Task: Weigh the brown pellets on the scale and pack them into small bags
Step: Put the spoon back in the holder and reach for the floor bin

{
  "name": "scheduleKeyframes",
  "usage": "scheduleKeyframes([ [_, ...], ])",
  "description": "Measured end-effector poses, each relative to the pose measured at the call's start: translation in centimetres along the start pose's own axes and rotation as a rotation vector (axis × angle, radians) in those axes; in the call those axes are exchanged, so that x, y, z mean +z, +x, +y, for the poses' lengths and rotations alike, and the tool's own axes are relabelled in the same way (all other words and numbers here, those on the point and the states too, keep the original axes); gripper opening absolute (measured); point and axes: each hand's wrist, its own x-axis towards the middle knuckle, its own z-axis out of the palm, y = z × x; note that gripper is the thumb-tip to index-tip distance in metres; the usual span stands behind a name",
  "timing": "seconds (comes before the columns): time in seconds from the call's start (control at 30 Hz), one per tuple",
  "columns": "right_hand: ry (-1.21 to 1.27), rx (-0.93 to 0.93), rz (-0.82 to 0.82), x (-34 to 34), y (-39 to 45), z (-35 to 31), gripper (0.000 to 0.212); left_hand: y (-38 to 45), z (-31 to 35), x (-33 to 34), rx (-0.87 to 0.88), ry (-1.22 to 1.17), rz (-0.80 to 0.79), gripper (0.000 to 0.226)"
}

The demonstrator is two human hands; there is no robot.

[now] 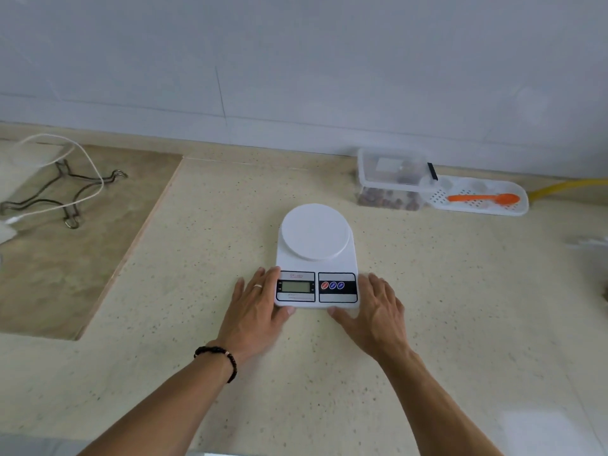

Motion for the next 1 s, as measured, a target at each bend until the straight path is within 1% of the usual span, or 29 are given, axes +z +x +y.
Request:
scheduleKeyframes([
  [0.13,-0.023,0.002,0.001,-0.3,2.9,-0.5,0.076,3.0,-0.3,-0.2,-0.021,0.006,-0.013,0.074],
  [0.33,-0.048,0.053,0.0,-1.0,7.7,-1.2,0.071,8.8,-1.6,-1.2,0.036,0.017,0.004,0.07],
  [0.47,-0.062,0.077,0.006,-1.2,10.2,-1.5,0.072,11.9,-2.3,-1.6,0.063,0.005,0.009,0.072],
  [0.67,-0.073,0.128,-0.011,-1.6,12.0,-1.6,0.074,14.1,-2.6,-1.7,0.078,0.023,-0.024,0.073],
  [0.9,-0.077,0.2,-0.015,-1.8,13.0,-2.1,0.077,15.5,-2.0,-2.0,0.045,-0.007,-0.034,0.073],
  [1.0,-0.1,0.189,-0.026,-2.0,13.4,-2.0,0.076,15.8,-2.0,-1.6,0.04,0.009,-0.035,0.072],
])
